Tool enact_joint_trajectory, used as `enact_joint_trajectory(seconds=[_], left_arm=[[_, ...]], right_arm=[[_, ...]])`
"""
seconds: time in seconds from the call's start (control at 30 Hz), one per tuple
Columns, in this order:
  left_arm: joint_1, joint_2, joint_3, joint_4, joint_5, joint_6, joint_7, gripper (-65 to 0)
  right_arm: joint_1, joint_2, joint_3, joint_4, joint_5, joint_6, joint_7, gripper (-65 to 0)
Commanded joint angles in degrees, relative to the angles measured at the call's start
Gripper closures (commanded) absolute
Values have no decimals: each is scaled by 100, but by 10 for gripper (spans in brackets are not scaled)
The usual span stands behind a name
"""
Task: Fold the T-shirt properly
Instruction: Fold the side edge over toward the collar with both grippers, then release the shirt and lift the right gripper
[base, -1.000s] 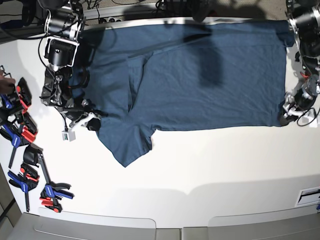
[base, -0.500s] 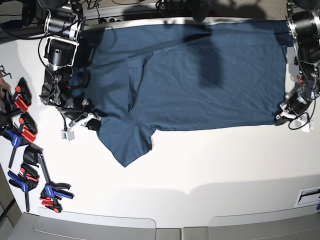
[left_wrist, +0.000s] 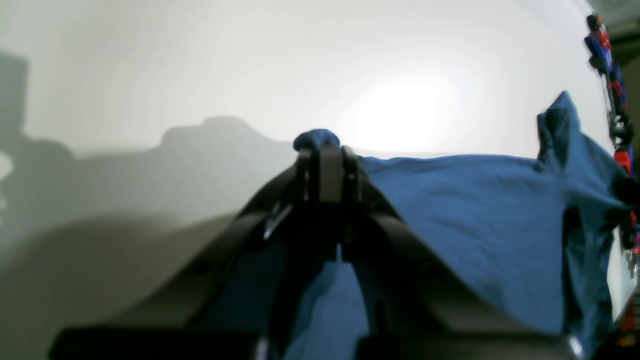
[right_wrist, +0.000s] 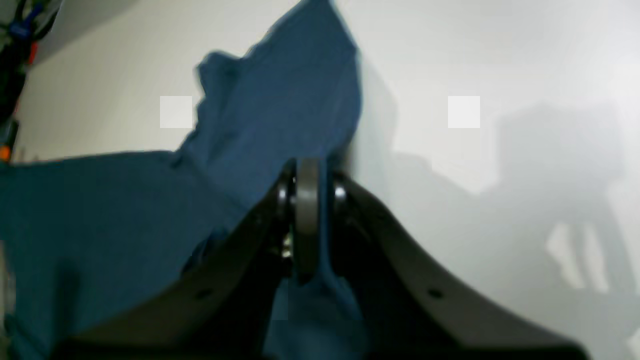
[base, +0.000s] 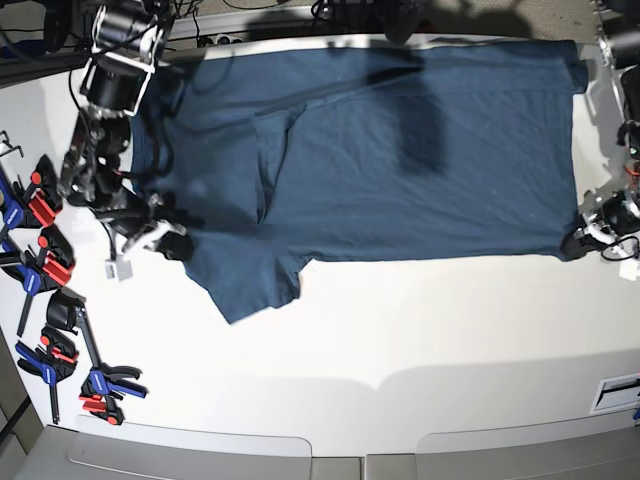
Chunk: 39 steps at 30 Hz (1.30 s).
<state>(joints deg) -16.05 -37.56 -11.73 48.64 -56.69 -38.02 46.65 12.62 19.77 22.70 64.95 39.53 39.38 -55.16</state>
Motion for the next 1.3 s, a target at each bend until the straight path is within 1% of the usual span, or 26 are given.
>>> enact_joint_trajectory(seconds=[0.0, 0.07, 0.13, 0.27, 0.37, 0.43, 0.57, 0.7, 0.77, 0.87, 1.03, 1.13, 1.17, 1.2, 1.23, 1.27], left_arm=[[17, -157, -107, 219, -111, -61, -35, 0], [275, -166, -286, 514, -120, -61, 50, 0], [568, -164, -531, 780, -256, -61, 149, 0], [1198, -166, -1169, 1257, -407, -61, 219, 0], [1650, -164, -1580, 1576, -411, -59, 315, 0], [1926, -166, -1729, 1751, -417, -59, 400, 0], [2391, -166, -1792, 1978, -658, -61, 614, 0], [2686, -164, -1792, 2052, -682, -61, 621, 0], [2767, -166, -1792, 2052, -682, -61, 719, 0], [2763, -164, -1792, 2050, -682, -61, 1038, 0], [2763, -164, -1792, 2050, -675, -61, 1054, 0], [2763, -166, -1792, 2050, -662, -61, 1141, 0], [2763, -166, -1792, 2050, -660, -61, 1191, 0], [2763, -166, -1792, 2050, -662, -61, 1209, -18], [2765, -166, -1792, 2050, -662, -61, 1209, -81], [2763, -168, -1792, 2050, -662, -61, 1209, -133]], right_arm=[[55, 101, 166, 293, 317, 62, -2, 0], [-168, 101, 470, 625, 658, 62, -343, 0], [-398, 98, 782, 874, 1086, 62, -638, 0], [-804, 101, 1353, 1147, 1978, 62, -1191, 0], [-1086, 101, 1711, 1246, 2450, 62, -1561, 0], [-1274, 101, 1904, 1259, 2695, 62, -1700, 0], [-1679, 101, 2133, 1257, 2999, 62, -1878, 0], [-2068, 98, 2170, 1257, 3279, 62, -2044, 0], [-2203, 101, 2170, 1257, 3265, 62, -2041, 0], [-2288, 98, 2170, 1257, 3244, 62, -2041, 0], [-2293, 98, 2170, 1257, 3217, 62, -2035, 0], [-2295, 101, 2170, 1257, 3095, 62, -2041, 0], [-2295, 101, 2170, 1257, 3097, 62, -2041, -10], [-2295, 101, 2170, 1257, 3097, 62, -2044, -84], [-2295, 103, 2170, 1257, 3099, 62, -2039, -151], [-2295, 105, 2170, 1257, 3104, 62, -2031, -201]])
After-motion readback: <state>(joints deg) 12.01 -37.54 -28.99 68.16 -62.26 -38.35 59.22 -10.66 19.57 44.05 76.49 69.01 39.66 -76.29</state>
